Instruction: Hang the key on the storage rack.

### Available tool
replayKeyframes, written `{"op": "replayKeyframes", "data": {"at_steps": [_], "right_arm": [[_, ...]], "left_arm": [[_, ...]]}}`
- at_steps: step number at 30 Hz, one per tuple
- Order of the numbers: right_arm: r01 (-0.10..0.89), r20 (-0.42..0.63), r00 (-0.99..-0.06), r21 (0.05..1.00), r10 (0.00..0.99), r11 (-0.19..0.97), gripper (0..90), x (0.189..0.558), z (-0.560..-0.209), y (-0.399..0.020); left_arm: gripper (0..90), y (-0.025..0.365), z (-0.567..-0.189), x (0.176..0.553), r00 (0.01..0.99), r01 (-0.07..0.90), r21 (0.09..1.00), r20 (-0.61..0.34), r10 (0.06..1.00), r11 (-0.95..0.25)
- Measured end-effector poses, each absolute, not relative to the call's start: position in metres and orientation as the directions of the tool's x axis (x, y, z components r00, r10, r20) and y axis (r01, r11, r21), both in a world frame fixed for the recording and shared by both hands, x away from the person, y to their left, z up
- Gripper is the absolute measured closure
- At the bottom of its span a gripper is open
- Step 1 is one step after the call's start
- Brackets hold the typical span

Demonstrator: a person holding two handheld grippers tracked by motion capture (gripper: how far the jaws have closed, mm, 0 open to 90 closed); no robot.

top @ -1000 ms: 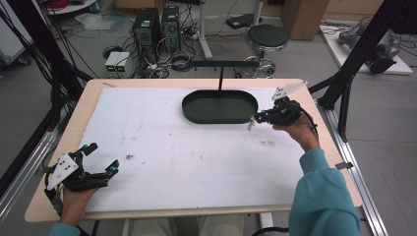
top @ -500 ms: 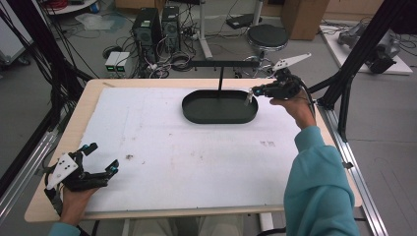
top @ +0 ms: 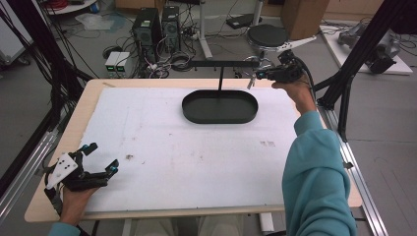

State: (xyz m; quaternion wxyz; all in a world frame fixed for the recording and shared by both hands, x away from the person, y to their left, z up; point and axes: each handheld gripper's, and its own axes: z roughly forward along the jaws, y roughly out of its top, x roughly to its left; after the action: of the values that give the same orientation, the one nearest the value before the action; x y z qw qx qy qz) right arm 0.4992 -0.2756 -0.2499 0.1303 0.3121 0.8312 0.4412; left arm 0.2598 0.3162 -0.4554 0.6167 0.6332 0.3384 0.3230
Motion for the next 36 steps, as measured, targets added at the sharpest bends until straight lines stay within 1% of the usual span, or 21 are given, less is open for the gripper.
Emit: {"op": "replayKeyframes", "data": {"at_steps": [2, 5, 12, 14, 22, 36], "right_arm": [[0.423, 0.061, -0.764, 0.800, 0.643, 0.426, 88.8, 0.503, -0.248, -0.275], [0.417, 0.047, -0.762, 0.798, 0.645, 0.434, 88.8, 0.506, -0.243, -0.271], [0.440, 0.038, -0.748, 0.776, 0.662, 0.453, 88.8, 0.515, -0.242, -0.265], [0.435, 0.027, -0.746, 0.776, 0.665, 0.457, 88.8, 0.517, -0.243, -0.264], [0.469, 0.036, -0.730, 0.753, 0.682, 0.461, 88.8, 0.523, -0.249, -0.265], [0.472, 0.013, -0.723, 0.739, 0.691, 0.480, 88.7, 0.531, -0.257, -0.264]], "left_arm": [[1.7, 0.316, -0.455, 0.260, 0.562, 0.031, 0.999, -0.009, 0.827, -0.010], [1.7, 0.316, -0.455, 0.260, 0.563, 0.031, 0.999, -0.009, 0.826, -0.011], [1.7, 0.316, -0.455, 0.260, 0.565, 0.031, 0.999, -0.010, 0.825, -0.010], [1.7, 0.316, -0.455, 0.260, 0.564, 0.033, 0.999, -0.010, 0.826, -0.011], [1.7, 0.316, -0.455, 0.260, 0.565, 0.034, 0.999, -0.009, 0.825, -0.013], [1.7, 0.316, -0.455, 0.260, 0.564, 0.035, 0.999, -0.010, 0.826, -0.012]]}}
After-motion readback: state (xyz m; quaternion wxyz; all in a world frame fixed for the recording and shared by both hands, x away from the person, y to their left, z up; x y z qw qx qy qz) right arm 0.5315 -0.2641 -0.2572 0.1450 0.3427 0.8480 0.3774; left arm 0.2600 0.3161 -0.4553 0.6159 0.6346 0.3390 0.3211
